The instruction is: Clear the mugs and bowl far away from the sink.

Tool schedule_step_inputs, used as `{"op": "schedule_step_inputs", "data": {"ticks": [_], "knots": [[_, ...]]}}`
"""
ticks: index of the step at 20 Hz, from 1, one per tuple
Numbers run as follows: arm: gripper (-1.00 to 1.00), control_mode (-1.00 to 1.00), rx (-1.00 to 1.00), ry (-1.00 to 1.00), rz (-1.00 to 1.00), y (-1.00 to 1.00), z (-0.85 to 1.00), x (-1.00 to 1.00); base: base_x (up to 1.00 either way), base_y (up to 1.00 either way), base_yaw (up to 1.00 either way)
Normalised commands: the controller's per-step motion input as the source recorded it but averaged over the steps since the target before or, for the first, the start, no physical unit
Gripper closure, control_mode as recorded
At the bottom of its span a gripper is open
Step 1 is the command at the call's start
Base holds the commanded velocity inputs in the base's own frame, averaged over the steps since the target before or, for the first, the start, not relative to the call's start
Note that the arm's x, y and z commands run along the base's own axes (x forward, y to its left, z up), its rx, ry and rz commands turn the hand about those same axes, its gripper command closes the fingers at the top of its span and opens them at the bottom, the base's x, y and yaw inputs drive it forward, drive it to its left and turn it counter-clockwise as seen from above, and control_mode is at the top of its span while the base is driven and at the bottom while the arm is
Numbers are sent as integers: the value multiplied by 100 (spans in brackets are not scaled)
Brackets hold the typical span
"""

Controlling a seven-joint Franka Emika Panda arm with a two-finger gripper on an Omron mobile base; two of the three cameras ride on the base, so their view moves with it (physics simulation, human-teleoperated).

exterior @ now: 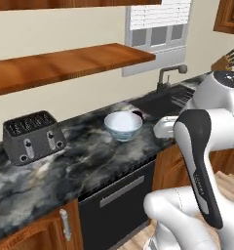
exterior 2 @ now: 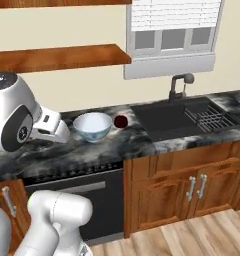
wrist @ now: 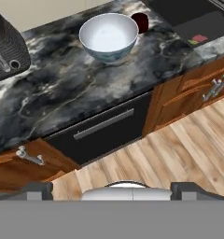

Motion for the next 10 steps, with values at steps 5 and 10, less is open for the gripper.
{"op": "schedule_step_inputs", "data": {"ticks": [5,10], "knots": [[-100,100,0,0,0,0,0,0,99,-54,-12],[-100,100,0,0,0,0,0,0,93,-28,4]]}}
